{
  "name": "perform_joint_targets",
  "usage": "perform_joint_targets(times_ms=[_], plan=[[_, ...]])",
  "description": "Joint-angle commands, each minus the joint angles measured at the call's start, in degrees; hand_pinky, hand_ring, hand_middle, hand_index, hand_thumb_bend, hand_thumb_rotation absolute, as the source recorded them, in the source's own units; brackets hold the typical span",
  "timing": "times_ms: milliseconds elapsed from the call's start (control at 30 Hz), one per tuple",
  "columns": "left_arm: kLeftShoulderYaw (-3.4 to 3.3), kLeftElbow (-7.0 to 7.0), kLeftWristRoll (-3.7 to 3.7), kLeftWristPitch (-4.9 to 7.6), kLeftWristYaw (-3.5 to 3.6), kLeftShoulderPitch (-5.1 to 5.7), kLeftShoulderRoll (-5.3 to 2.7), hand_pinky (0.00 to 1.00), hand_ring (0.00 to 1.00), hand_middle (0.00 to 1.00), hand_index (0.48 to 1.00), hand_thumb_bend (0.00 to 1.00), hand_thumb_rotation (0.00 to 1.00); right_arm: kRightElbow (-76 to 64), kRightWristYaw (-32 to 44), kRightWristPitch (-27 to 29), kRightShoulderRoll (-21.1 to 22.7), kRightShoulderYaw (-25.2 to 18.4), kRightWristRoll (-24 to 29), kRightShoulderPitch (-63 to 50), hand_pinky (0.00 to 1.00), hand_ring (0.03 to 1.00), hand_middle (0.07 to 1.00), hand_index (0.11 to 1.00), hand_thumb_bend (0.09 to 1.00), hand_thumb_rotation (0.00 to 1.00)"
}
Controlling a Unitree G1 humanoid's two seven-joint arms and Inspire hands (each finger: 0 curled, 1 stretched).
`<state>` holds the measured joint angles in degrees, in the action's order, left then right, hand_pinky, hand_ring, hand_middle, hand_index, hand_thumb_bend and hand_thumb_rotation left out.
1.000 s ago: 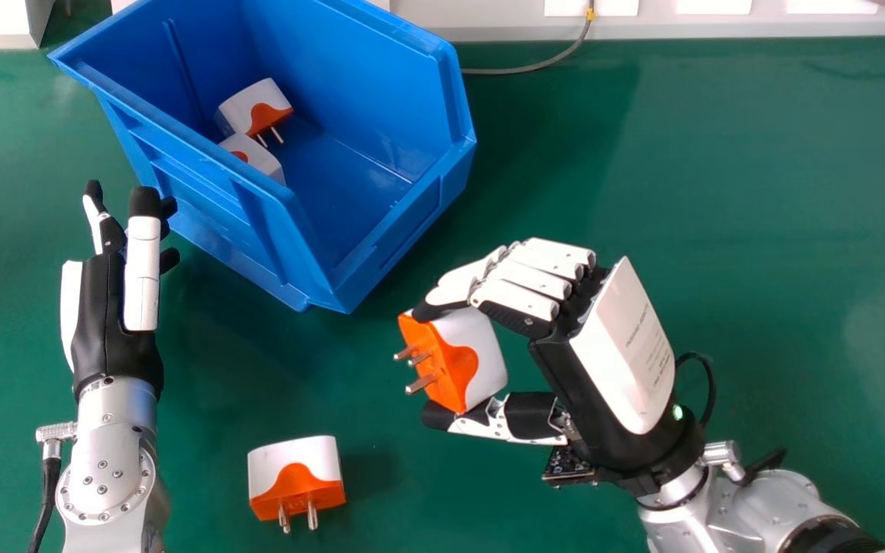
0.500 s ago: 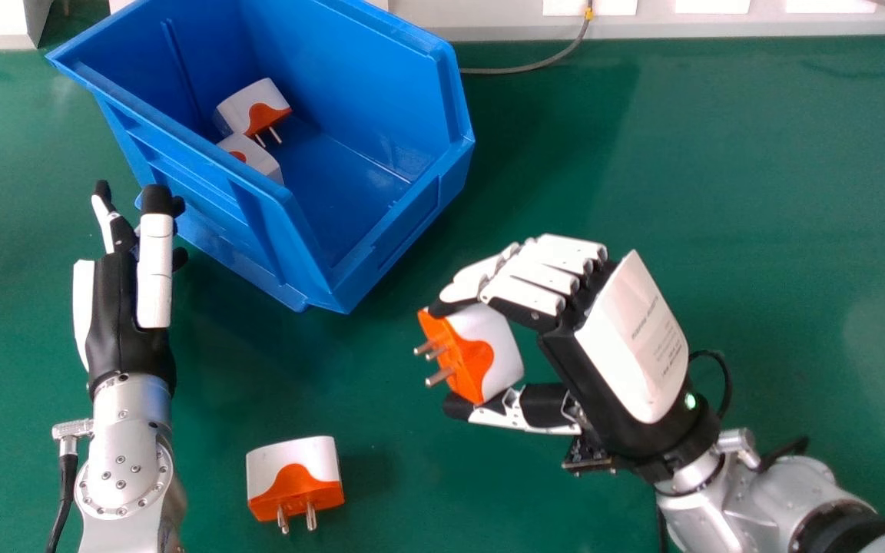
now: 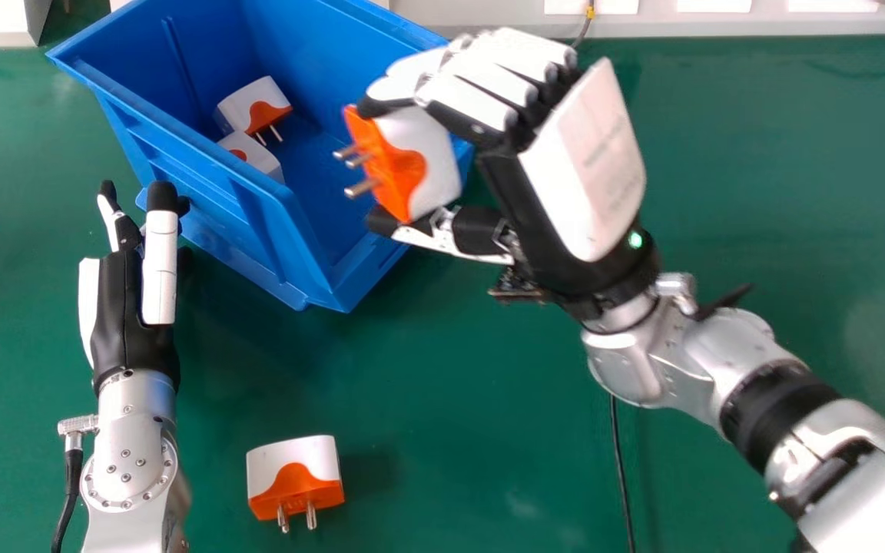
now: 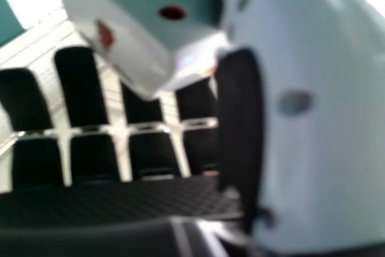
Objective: Pick all objects and put in blue box
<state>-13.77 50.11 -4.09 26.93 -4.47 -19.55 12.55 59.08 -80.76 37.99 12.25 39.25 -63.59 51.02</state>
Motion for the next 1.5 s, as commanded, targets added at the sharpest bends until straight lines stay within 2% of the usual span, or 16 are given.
perform_joint_targets(times_ms=[0, 167, 333, 500, 633, 700, 1000, 1233, 1367, 1400, 1433, 1467], plan=[[0.15, 0.40, 0.48, 0.70, -0.33, -0.94, 0.12, 0.86, 0.90, 0.86, 0.943, 0.96, 1.00, 1.16, 2.57, -0.50, 0.29, 0.04, 0.75, 5.02, 0.34, 0.450, 0.531, 0.496, 0.498, 0.00], [0.31, 0.68, 0.60, 0.78, -0.63, -1.18, 0.09, 0.86, 0.90, 0.86, 0.943, 0.96, 1.00, 5.26, 17.51, 0.32, -0.15, -0.66, 4.14, 10.23, 0.34, 0.449, 0.529, 0.496, 0.498, 0.00], [0.20, 1.49, 0.38, 1.01, -0.53, -1.53, 0.03, 0.85, 0.90, 0.86, 0.943, 0.96, 1.00, 8.52, 36.72, -4.80, -1.89, -1.36, 6.98, 15.16, 0.34, 0.455, 0.528, 0.500, 0.497, 0.00], [0.03, 2.08, 0.02, 1.46, -0.08, -1.67, 0.05, 0.85, 0.90, 0.86, 0.943, 0.96, 1.00, 8.26, 46.62, -9.59, -2.76, -1.60, 8.27, 17.70, 0.34, 0.462, 0.525, 0.507, 0.497, 0.00], [-0.16, 3.03, -0.58, 1.92, 0.66, -2.12, 0.02, 0.85, 0.90, 0.86, 0.943, 0.96, 1.00, 7.78, 49.17, -11.03, -2.68, -1.07, 8.23, 19.24, 0.33, 0.451, 0.512, 0.527, 0.495, 0.00], [-0.23, 3.48, -0.65, 2.02, 0.82, -2.40, 0.06, 0.85, 0.90, 0.86, 0.943, 0.96, 1.00, 8.03, 49.75, -11.42, -2.80, -0.80, 7.99, 20.16, 0.33, 0.451, 0.512, 0.527, 0.495, 0.00], [-0.01, 4.09, -0.10, 2.45, 0.29, -2.56, -0.01, 0.86, 0.91, 0.87, 0.943, 0.96, 1.00, 7.88, 47.23, -12.07, -3.41, 0.51, 7.10, 20.50, 0.34, 0.470, 0.520, 0.508, 0.496, 0.00], [-0.44, 5.78, -0.98, 3.85, 1.60, -2.79, -0.20, 0.86, 0.91, 0.87, 0.943, 0.96, 1.00, 8.64, 46.51, -13.50, -3.83, 1.11, 7.18, 20.20, 0.34, 0.477, 0.522, 0.501, 0.497, 0.00], [-0.61, 5.93, -1.15, 4.19, 1.78, -2.86, -0.27, 0.86, 0.91, 0.87, 0.943, 0.97, 1.00, 7.66, 51.14, -18.15, -4.27, 2.05, 6.51, 20.15, 0.35, 0.482, 0.530, 0.497, 0.496, 0.00], [-0.60, 5.97, -1.08, 4.22, 1.73, -2.91, -0.25, 0.86, 0.91, 0.87, 0.944, 0.98, 1.00, 7.28, 52.45, -19.72, -4.47, 2.32, 6.33, 20.22, 0.40, 0.533, 0.587, 0.554, 0.544, 0.00], [-0.60, 6.01, -1.03, 4.24, 1.69, -2.94, -0.24, 0.86, 0.91, 0.87, 0.944, 0.98, 1.00, 6.92, 53.33, -20.81, -4.57, 2.51, 6.24, 20.23, 0.40, 0.533, 0.587, 0.554, 0.544, 0.00], [-0.56, 6.04, -0.90, 4.17, 1.51, -3.00, -0.24, 0.86, 0.91, 0.87, 0.944, 0.98, 1.00, 6.42, 54.09, -21.87, -4.54, 2.65, 6.08, 20.19, 0.46, 0.604, 0.657, 0.618, 0.617, 0.04]])
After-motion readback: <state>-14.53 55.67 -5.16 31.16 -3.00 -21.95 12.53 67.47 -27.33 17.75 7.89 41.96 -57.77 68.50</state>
